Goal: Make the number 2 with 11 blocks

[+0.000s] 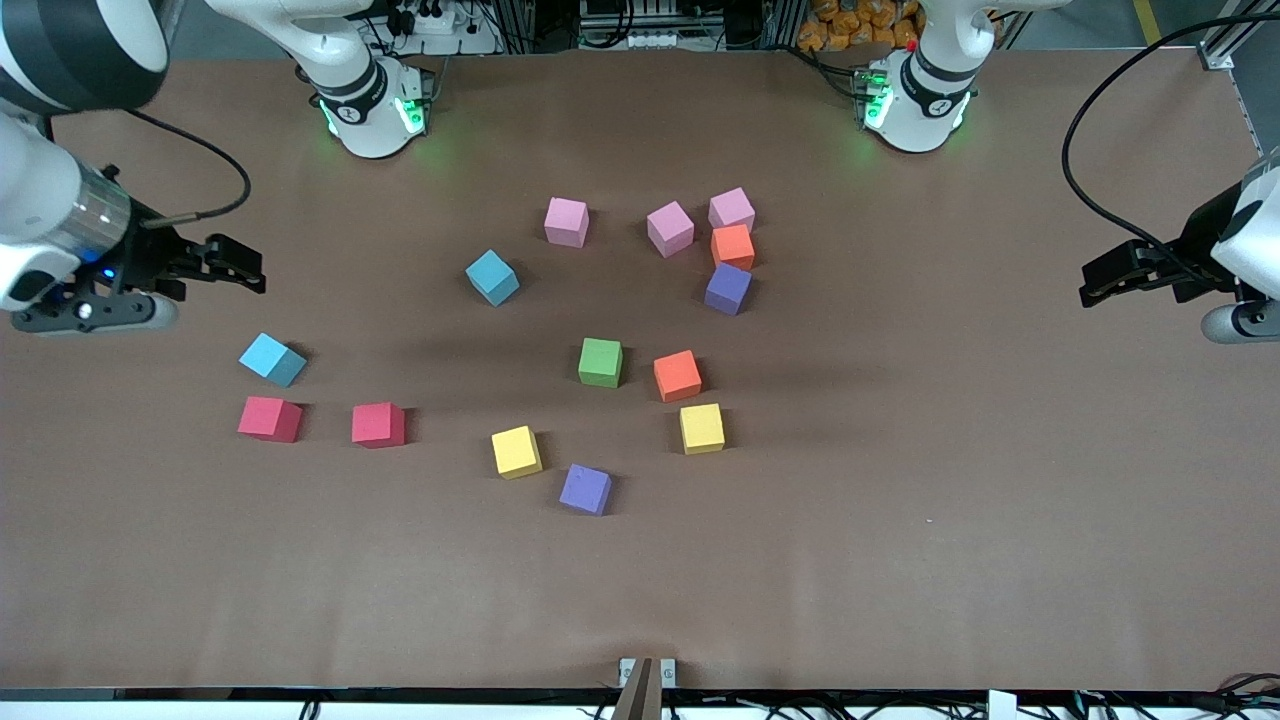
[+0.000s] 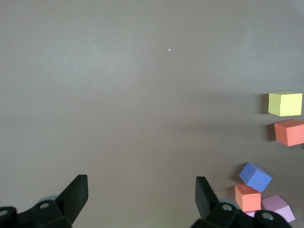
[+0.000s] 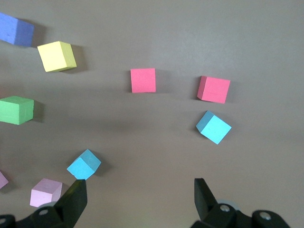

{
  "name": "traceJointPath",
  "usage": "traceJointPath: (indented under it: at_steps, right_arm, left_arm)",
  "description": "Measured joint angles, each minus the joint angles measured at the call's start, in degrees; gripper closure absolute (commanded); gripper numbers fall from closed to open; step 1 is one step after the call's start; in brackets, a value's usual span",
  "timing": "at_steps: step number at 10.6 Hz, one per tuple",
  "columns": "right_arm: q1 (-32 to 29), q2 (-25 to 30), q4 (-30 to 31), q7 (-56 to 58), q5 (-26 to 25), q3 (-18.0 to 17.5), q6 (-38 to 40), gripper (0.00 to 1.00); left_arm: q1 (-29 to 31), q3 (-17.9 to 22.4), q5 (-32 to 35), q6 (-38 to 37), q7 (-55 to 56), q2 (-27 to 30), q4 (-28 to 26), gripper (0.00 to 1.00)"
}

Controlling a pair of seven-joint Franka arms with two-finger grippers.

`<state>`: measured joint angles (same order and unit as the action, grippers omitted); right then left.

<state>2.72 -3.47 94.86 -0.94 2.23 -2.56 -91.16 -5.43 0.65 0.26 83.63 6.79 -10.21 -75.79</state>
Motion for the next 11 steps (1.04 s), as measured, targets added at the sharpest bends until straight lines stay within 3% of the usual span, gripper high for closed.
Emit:
traceJointPath:
  at_steps: [3,7,11]
  right_arm:
    - [2.7,-2.1,5.3,0.0,1.1,-0.3,-4.5,0.0]
    - [13.5,-2.7,15.9,-0.3,3.7,-0.7,-12.1,0.0]
    - [19.7,-6.3,20.0,-4.2,6.7,-0.7,-13.9,0.0]
  left_arm:
    - [0.0,0.0,0.0,0.0,0.0,0.0,0.0,0.0]
    - [0.0,-0.1,0.0,0.0,0.0,0.0,0.0,0.0]
    - [-0.1,-1.1,0.0,-0.2,0.0,0.0,-0.1,0.0]
